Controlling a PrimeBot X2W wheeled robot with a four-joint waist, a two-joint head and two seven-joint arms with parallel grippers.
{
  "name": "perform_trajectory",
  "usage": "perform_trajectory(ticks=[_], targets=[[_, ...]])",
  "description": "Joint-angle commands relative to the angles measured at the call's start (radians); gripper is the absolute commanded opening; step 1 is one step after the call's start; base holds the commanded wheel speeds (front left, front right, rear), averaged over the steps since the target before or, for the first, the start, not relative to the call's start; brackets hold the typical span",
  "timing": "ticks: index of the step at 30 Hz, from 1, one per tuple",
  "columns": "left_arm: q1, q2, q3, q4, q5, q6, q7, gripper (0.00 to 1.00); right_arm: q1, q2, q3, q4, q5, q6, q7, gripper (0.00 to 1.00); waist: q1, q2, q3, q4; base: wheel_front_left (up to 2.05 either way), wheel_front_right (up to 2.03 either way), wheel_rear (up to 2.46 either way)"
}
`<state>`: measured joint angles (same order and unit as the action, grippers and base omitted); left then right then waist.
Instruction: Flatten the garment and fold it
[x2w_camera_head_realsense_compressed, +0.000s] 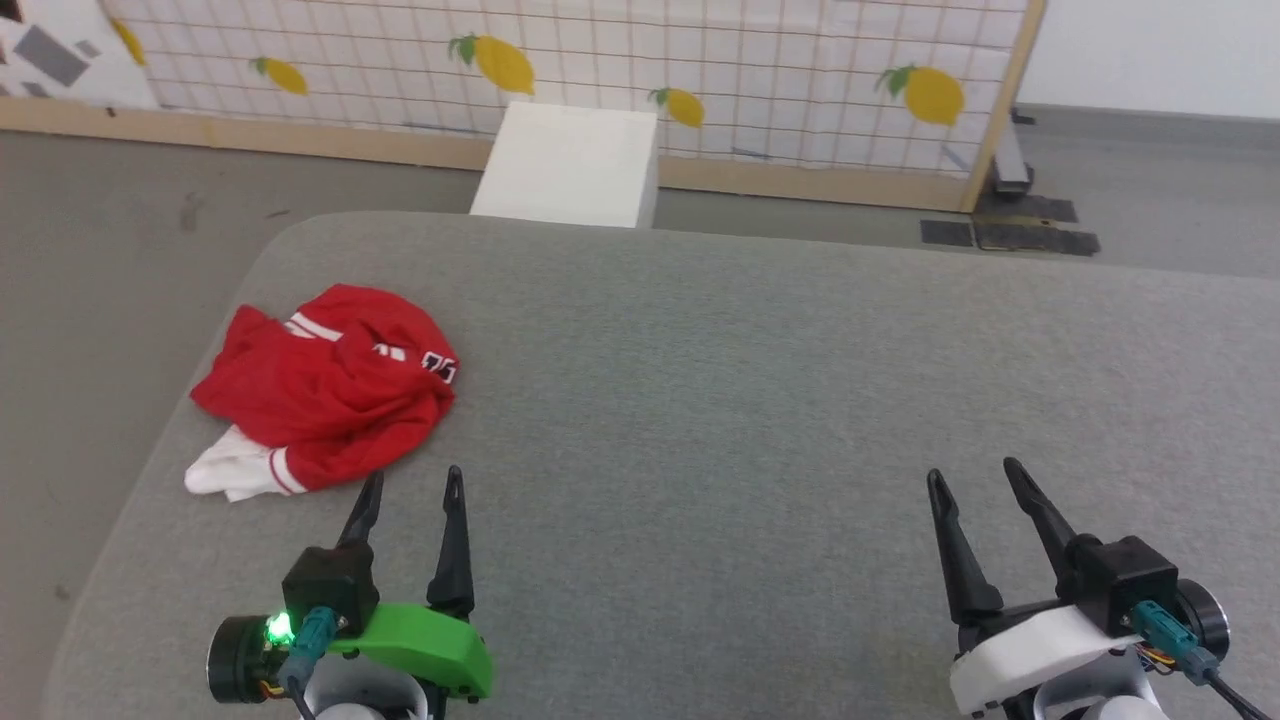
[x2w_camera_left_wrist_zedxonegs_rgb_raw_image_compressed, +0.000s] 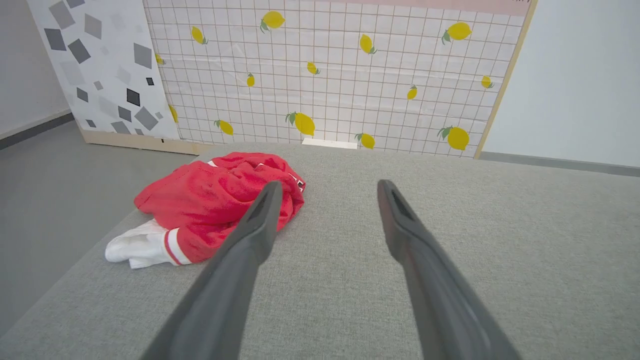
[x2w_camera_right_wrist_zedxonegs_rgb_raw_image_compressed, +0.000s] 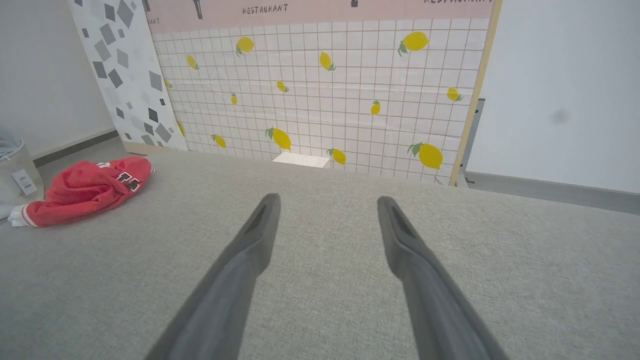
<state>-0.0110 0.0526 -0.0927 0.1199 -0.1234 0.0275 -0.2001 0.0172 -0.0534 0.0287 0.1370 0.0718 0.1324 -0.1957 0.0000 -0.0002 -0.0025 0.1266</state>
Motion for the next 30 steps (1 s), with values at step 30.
perform_trajectory(ticks=[30], targets=[[0.024,-0.002,-0.024,0.052,-0.02,-0.004,-0.062,1.0,0.024,0.003,0.047,0.024,0.06,-0.002,-0.066,1.0,0.0,0.0002,-0.017,0.292,0.0,0.0,0.0]])
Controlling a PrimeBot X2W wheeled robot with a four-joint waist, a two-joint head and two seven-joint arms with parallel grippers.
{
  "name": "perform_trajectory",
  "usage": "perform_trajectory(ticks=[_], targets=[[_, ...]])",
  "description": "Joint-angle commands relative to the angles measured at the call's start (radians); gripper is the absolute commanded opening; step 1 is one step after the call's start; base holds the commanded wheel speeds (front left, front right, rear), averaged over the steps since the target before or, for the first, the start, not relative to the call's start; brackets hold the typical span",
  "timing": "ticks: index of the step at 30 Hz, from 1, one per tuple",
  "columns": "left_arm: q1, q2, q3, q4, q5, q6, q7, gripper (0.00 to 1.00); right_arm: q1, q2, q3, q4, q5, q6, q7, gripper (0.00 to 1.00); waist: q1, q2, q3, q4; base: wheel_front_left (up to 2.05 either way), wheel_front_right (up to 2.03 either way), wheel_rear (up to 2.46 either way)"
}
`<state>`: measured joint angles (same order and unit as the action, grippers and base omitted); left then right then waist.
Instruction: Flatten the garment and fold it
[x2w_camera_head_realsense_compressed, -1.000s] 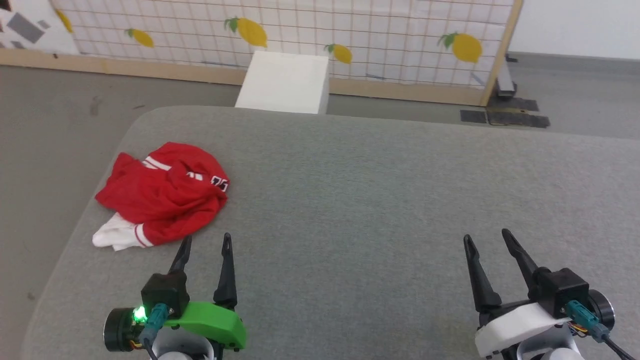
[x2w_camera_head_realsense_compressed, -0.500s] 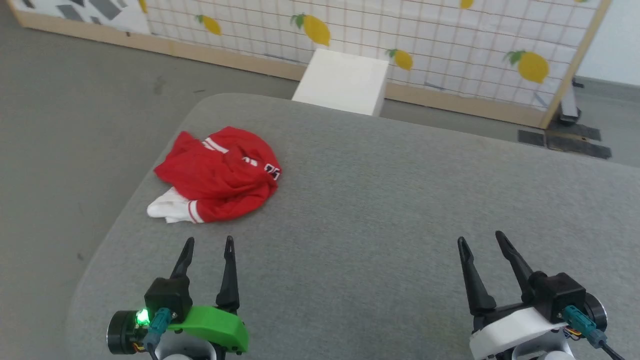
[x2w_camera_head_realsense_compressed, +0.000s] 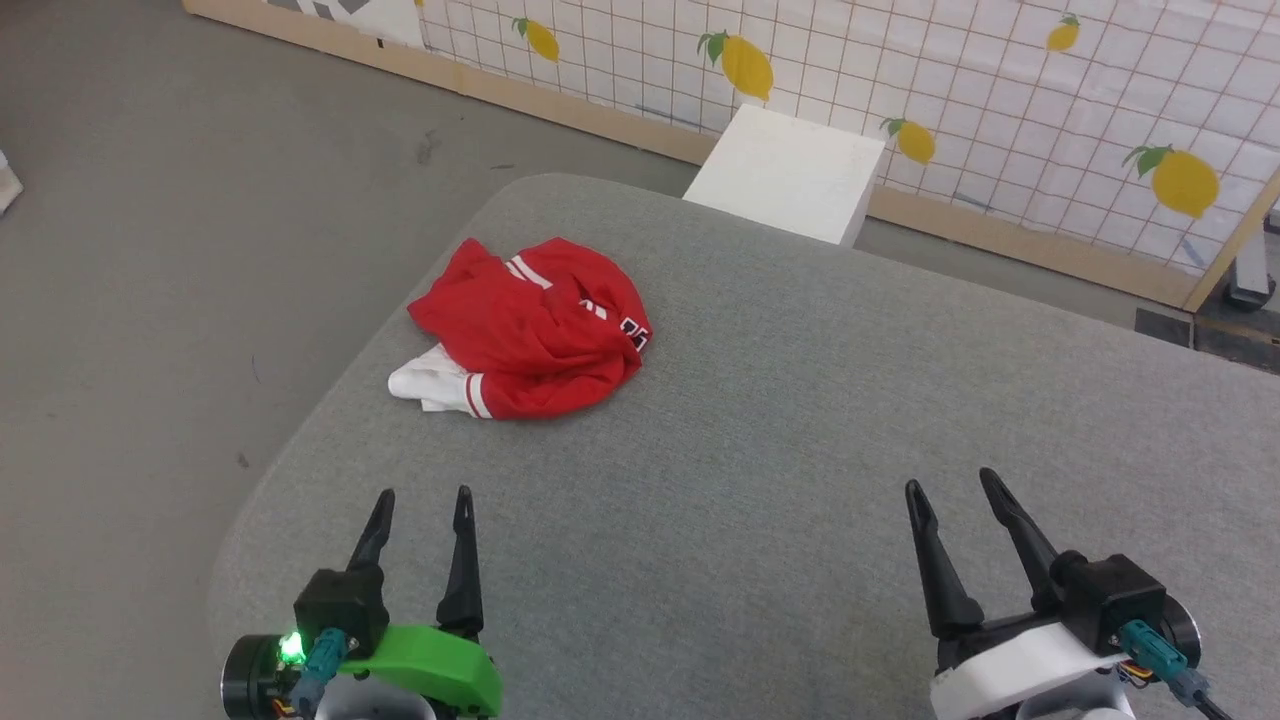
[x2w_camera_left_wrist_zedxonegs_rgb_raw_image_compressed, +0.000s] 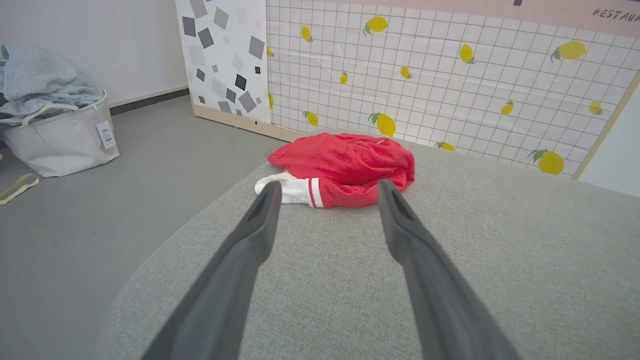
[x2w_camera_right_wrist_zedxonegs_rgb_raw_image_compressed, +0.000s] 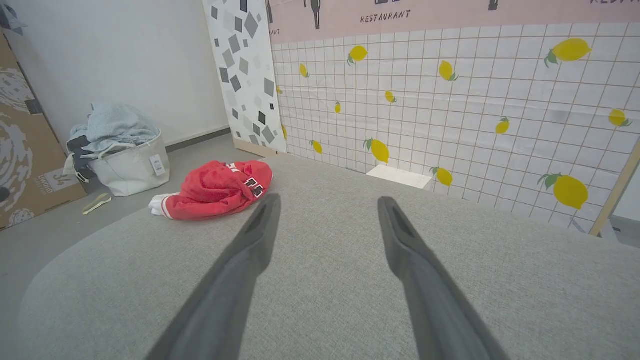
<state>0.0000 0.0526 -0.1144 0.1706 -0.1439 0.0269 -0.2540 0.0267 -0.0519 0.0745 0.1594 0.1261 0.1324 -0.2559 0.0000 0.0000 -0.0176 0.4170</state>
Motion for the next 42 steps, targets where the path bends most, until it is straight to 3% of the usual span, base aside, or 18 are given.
perform_trajectory(ticks=[1,9,17,20,21,25,33,42], targets=[[0.014,-0.002,-0.002,0.002,0.001,-0.003,-0.008,1.0,0.015,0.002,0.002,0.002,0.007,-0.002,-0.006,1.0,0.0,0.0,-0.003,0.003,0.0,0.0,0.0],[0.013,-0.002,0.002,-0.005,-0.001,-0.002,-0.008,1.0,0.017,0.002,0.009,0.0,0.006,-0.002,-0.006,1.0,0.0,0.0,0.007,-0.001,0.0,0.0,0.0],[-0.152,0.07,0.002,0.054,-0.009,-0.076,0.055,1.0,-0.02,0.002,-0.001,-0.036,-0.046,-0.002,-0.006,1.0,0.0,0.0,0.134,-0.085,0.0,0.0,0.0],[-0.252,0.096,0.035,0.074,-0.071,-0.105,0.134,1.0,-0.039,0.002,-0.007,-0.05,-0.064,-0.002,-0.006,1.0,0.0,0.0,0.194,-0.124,0.0,0.0,0.0],[-0.359,0.157,0.049,0.109,-0.096,-0.125,0.223,1.0,-0.055,0.002,-0.01,-0.064,-0.078,-0.002,-0.006,1.0,0.0,0.0,0.249,-0.16,0.0,0.0,0.0],[-0.507,0.248,0.038,0.191,-0.153,-0.149,0.403,1.0,-0.082,0.001,-0.008,-0.086,-0.098,-0.002,-0.003,1.0,0.0,0.0,0.325,-0.218,0.0,0.0,0.0],[-0.73,0.409,-0.04,0.32,-0.359,-0.157,0.696,1.0,-0.12,-0.001,-0.009,-0.114,-0.106,-0.002,-0.004,1.0,0.0,0.0,0.437,-0.309,0.0,0.0,0.0],[-0.821,0.508,-0.095,0.438,-0.517,-0.157,0.927,1.0,-0.151,0.001,-0.001,-0.119,-0.101,-0.002,-0.005,1.0,0.0,0.0,0.514,-0.372,0.0,0.0,0.0]])
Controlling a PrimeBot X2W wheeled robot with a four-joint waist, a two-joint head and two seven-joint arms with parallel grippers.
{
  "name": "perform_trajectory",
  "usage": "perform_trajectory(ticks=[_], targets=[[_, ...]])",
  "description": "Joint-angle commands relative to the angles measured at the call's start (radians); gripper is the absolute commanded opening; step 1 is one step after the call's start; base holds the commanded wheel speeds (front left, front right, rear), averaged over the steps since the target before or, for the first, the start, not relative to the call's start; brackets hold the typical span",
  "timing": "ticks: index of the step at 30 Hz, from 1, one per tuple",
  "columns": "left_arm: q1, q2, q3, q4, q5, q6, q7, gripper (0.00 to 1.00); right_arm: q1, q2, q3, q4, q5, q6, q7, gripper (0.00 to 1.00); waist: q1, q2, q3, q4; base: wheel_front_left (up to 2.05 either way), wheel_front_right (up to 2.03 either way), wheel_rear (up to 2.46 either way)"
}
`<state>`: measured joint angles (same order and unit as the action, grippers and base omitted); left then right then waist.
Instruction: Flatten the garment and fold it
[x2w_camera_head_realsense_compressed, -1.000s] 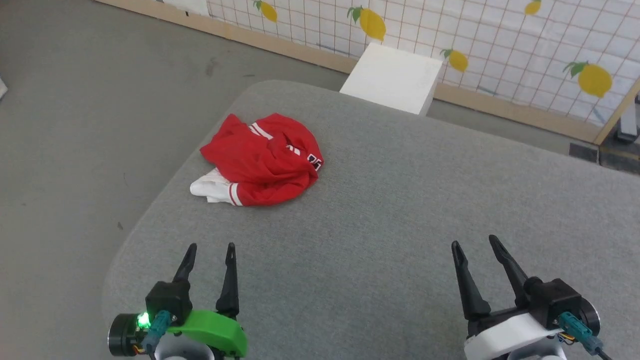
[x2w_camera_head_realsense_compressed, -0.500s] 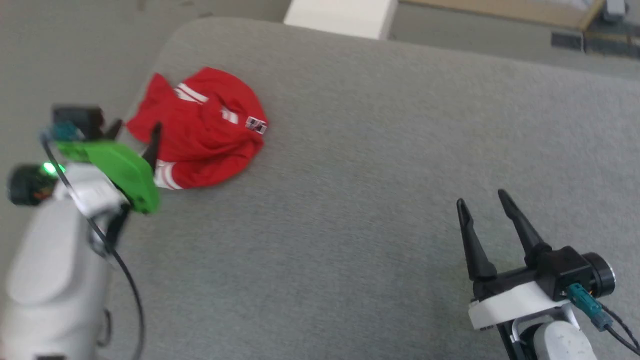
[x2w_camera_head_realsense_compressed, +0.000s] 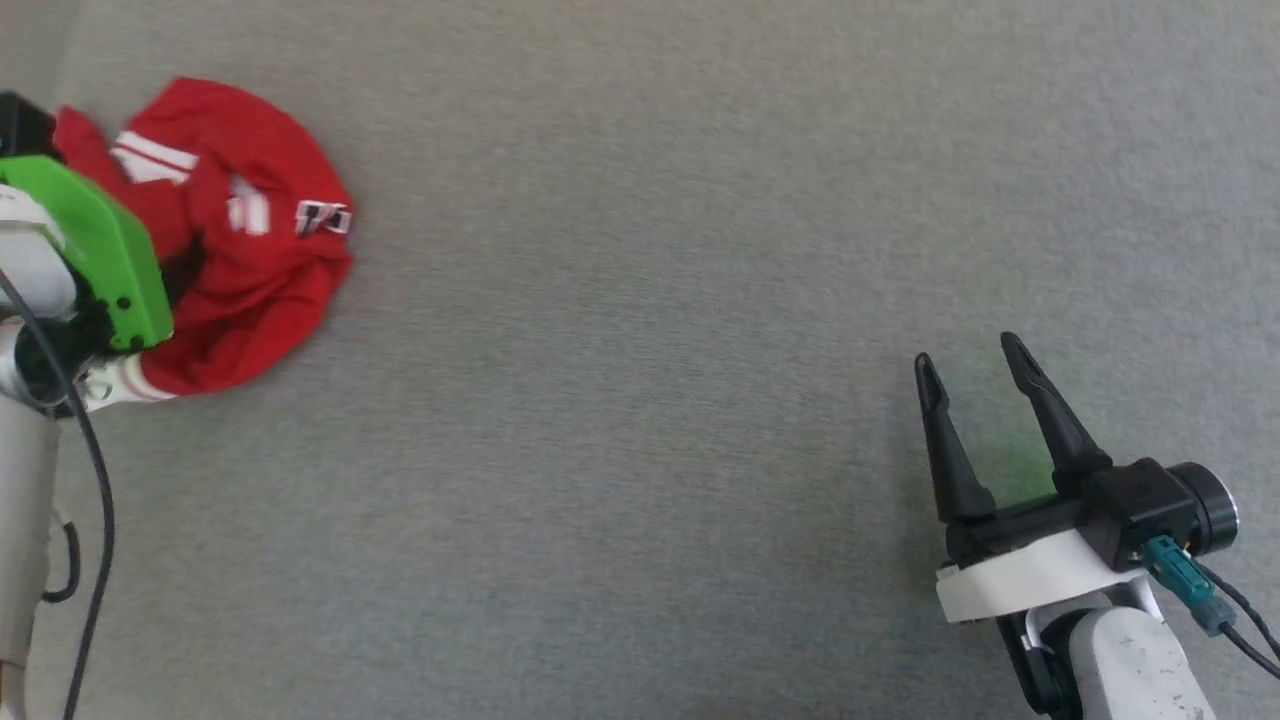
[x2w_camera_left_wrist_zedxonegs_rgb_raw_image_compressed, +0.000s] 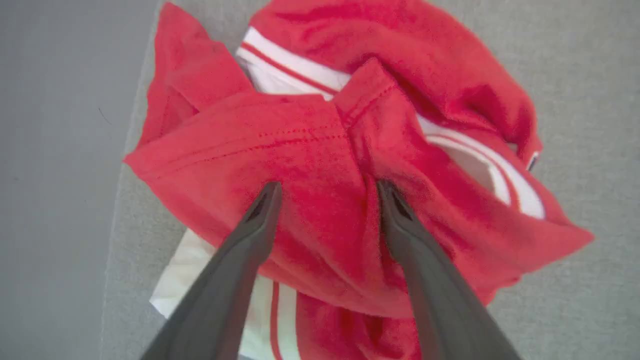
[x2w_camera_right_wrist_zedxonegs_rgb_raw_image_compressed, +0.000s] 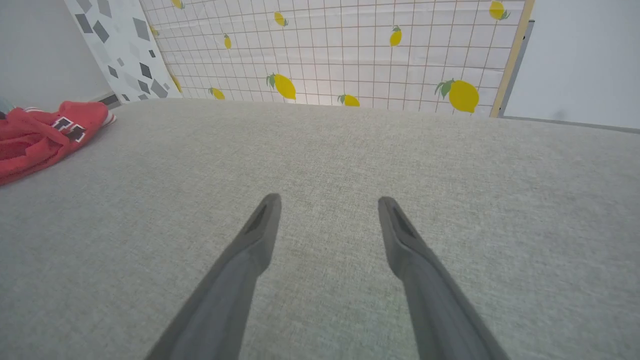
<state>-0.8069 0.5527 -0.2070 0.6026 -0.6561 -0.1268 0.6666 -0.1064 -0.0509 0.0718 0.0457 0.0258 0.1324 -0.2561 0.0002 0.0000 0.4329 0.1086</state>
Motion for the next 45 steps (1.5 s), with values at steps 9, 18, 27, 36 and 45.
perform_trajectory(ticks=[9,18,27,36,45], targets=[[0.016,0.024,-0.047,0.071,-0.115,-0.004,0.173,0.0,-0.03,0.0,-0.01,-0.009,0.015,-0.002,-0.006,1.0,-0.0002,0.0,0.082,-0.078,0.0,0.0,0.0],[-0.01,0.08,-0.071,0.008,-0.084,-0.004,-0.052,0.0,-0.033,0.001,-0.022,0.005,0.012,-0.002,-0.006,1.0,-0.0002,0.0,0.01,-0.055,0.0,0.0,0.0],[-0.079,0.118,-0.114,-0.069,0.006,-0.004,-0.362,0.0,0.004,0.001,-0.068,0.033,0.018,-0.002,-0.006,1.0,-0.0002,0.0,-0.15,-0.033,0.0,0.0,0.0],[-0.143,0.044,-0.199,-0.206,0.081,-0.004,-0.595,0.0,0.034,0.001,-0.08,0.038,0.049,-0.002,-0.006,1.0,-0.0002,0.0,-0.274,-0.055,0.0,0.0,0.0],[-0.116,-0.127,-0.327,-0.304,0.114,0.003,-0.639,0.0,0.049,0.001,-0.101,0.019,0.072,-0.002,-0.006,1.0,-0.0002,0.0,-0.327,-0.141,0.0,0.0,0.0]])
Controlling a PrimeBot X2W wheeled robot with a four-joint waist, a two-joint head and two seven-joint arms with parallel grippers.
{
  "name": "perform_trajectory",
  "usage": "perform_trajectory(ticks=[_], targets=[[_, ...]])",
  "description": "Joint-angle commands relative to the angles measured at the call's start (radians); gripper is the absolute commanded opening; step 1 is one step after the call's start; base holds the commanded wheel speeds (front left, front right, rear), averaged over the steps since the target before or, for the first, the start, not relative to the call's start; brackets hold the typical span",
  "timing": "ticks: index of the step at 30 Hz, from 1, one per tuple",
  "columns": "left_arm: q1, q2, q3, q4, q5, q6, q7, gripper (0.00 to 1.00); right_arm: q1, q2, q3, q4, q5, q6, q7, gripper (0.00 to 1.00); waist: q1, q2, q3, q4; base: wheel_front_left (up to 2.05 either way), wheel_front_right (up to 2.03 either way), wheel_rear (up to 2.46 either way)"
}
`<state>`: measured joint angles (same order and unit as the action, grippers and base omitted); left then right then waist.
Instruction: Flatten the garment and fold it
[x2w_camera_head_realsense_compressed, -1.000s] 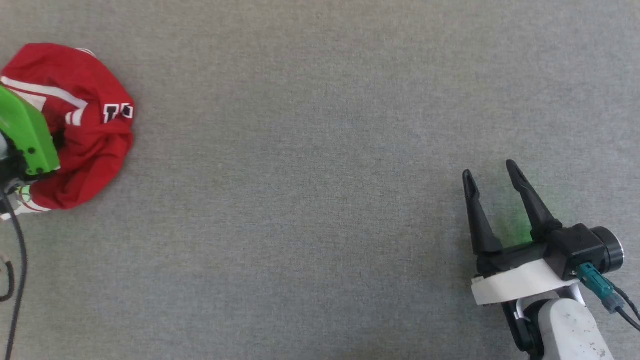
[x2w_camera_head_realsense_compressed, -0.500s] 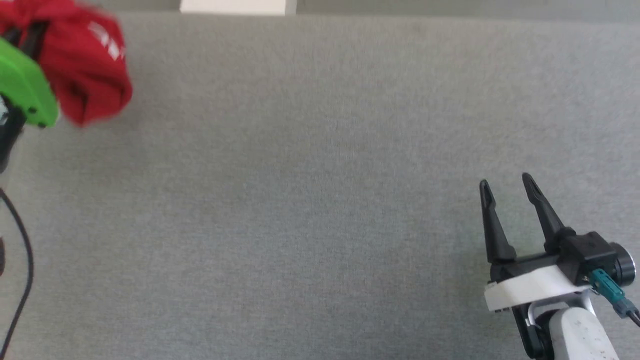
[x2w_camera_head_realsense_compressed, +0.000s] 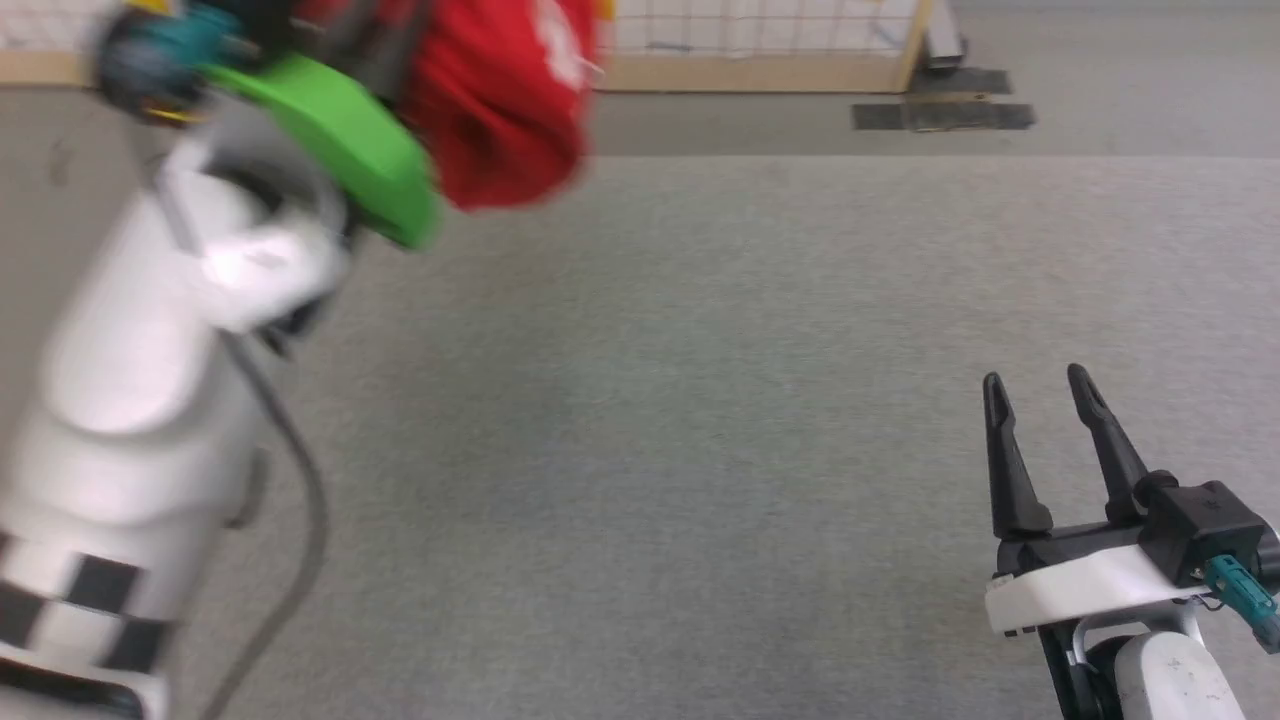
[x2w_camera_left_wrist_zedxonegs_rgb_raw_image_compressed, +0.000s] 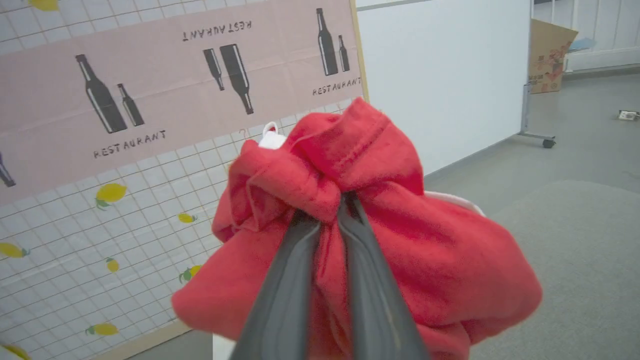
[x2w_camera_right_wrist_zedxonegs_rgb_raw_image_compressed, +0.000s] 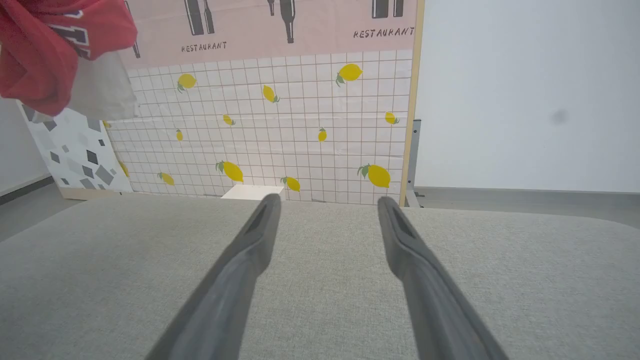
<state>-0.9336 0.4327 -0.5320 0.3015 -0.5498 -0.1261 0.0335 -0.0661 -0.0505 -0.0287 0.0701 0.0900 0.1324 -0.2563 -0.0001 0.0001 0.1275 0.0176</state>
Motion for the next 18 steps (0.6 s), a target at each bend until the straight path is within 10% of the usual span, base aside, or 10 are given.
perform_trajectory(ticks=[1,17,18], targets=[[0.026,-0.025,-0.023,-0.009,0.014,0.004,-0.009,0.0,0.009,0.0,0.002,-0.01,0.01,-0.002,-0.005,1.0,0.0001,-0.0001,-0.022,-0.069,0.0,0.0,0.0],[0.25,-0.268,-0.256,0.303,0.095,0.032,-0.182,0.0,0.018,0.0,0.02,-0.046,0.046,-0.002,-0.005,1.0,0.0001,-0.0001,0.059,-0.278,0.0,0.0,0.0],[0.255,-0.275,-0.265,0.332,0.095,0.029,-0.185,0.22,0.019,0.0,0.021,-0.044,0.047,-0.002,-0.005,1.0,0.0001,-0.0001,0.061,-0.28,0.0,0.0,0.0]])
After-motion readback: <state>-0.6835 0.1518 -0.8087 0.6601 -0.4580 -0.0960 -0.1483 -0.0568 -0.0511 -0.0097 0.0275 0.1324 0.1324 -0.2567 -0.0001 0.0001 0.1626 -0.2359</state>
